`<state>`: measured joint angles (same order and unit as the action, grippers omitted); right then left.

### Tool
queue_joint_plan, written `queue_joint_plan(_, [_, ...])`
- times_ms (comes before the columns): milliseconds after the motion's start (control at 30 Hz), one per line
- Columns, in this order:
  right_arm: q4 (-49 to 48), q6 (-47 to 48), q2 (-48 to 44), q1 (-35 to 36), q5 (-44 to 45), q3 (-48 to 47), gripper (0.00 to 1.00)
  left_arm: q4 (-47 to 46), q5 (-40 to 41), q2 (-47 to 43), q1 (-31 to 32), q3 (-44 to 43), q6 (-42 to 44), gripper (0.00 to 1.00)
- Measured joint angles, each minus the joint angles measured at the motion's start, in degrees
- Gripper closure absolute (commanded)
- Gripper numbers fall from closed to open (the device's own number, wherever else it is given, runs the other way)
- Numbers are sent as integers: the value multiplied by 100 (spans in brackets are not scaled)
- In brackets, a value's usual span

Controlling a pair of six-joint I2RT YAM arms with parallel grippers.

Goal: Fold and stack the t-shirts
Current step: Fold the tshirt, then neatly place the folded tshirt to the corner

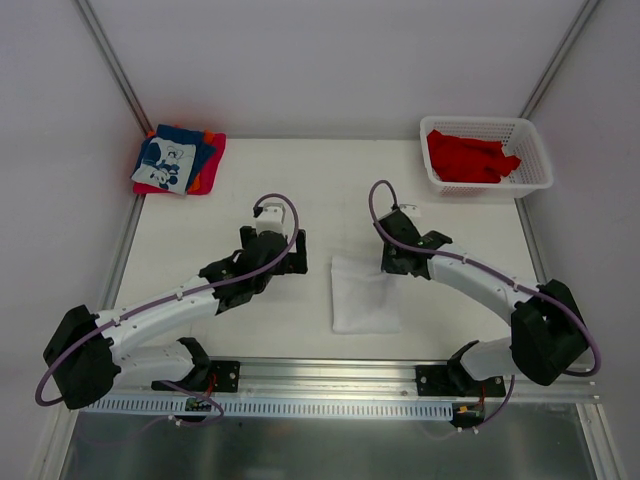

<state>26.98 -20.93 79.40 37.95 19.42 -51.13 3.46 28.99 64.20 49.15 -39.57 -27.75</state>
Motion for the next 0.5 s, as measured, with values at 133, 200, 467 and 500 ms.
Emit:
queue_joint_plan(133, [57,0,-70,-28,118,0,100,-11,11,0,4,11,0,1])
queue_joint_plan(200, [87,0,-142,-57,192,0,100,-11,17,2,4,20,0,1])
queue_joint_plan(467, [280,-273,-999,-415,839,393,99,-15,153,4,42,83,0,1])
queue_joint_plan(500, [339,-367,-1088,-509,933,481,99,-13,157,4,44,85,0,1])
